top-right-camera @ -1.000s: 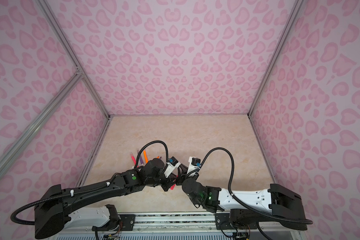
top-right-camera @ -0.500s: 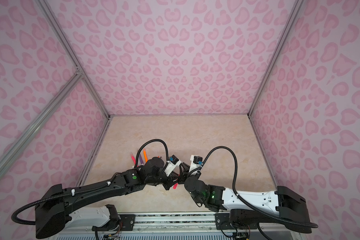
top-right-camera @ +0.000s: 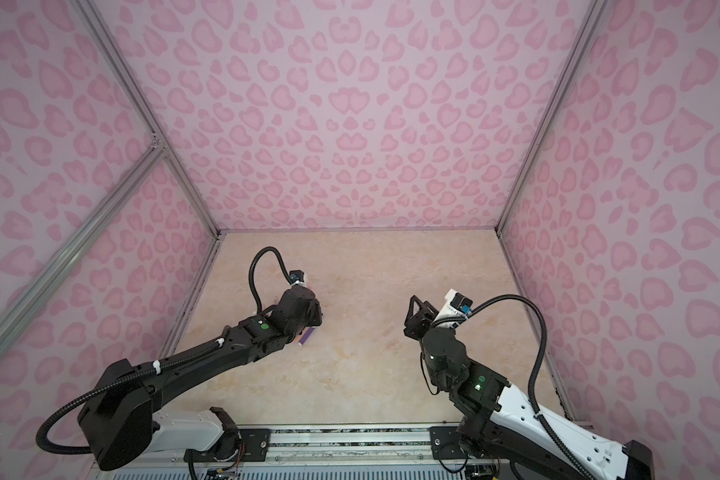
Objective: Insert the pens into the pen caps
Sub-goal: 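Lower the capped pink marker with the left gripper while the right draws back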
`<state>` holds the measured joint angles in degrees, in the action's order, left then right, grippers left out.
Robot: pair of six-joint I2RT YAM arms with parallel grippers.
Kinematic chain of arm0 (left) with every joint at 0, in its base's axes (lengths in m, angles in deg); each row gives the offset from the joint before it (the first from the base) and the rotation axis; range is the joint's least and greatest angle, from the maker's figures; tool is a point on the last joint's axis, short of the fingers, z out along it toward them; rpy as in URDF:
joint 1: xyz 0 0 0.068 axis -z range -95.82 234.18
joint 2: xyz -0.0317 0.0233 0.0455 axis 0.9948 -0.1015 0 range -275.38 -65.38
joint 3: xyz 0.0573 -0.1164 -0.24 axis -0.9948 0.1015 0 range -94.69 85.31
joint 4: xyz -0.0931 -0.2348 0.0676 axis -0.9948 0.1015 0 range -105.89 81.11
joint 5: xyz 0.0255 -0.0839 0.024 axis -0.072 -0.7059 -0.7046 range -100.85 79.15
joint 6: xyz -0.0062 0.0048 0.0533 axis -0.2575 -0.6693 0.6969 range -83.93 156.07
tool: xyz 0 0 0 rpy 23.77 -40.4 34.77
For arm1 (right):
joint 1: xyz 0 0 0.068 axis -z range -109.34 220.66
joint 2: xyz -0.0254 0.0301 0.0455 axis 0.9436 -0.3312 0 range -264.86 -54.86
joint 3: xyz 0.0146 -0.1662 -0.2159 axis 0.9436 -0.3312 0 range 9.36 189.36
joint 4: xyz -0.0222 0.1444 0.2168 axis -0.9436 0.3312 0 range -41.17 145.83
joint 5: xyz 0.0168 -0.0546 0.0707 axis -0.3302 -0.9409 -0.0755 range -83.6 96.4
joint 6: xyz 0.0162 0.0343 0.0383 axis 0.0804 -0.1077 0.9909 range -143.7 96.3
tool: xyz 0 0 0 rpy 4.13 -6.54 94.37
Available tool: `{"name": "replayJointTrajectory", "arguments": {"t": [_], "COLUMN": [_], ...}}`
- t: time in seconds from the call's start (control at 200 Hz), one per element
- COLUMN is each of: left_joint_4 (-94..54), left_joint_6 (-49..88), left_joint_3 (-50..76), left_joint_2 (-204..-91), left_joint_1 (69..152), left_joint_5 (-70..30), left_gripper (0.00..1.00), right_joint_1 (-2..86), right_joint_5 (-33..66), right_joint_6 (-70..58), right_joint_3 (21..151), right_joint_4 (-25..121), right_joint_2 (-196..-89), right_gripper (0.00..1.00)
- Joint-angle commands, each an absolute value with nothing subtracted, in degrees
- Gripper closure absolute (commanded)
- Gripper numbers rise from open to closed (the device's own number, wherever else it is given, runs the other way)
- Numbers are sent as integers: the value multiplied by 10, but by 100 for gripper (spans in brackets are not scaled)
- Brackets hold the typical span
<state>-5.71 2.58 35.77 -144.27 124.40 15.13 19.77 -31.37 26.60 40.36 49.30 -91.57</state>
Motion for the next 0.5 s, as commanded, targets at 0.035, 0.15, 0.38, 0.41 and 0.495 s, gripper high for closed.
{"name": "replayJointTrajectory", "arguments": {"t": [0.035, 0.15, 0.38, 0.41, 0.495], "left_joint_4": [31, 56, 82, 84, 87], "left_joint_6": [-5, -17, -2, 1, 11], "left_joint_3": [313, 283, 238, 234, 221], "left_joint_2": [-1491, -1534, -1602, -1609, -1627], "left_joint_1": [1206, 1174, 1153, 1151, 1146], "left_joint_5": [201, 173, 150, 147, 140], "left_gripper": [96, 96, 97, 97, 97], "right_joint_1": [216, 259, 384, 391, 402], "right_joint_5": [-296, -323, -194, -176, -136], "right_joint_6": [241, 205, 219, 224, 230], "right_joint_3": [339, 284, 288, 286, 295], "right_joint_4": [477, 468, 506, 498, 485], "right_joint_2": [-856, -806, -784, -793, -831], "right_gripper": [55, 44, 43, 43, 43]}}
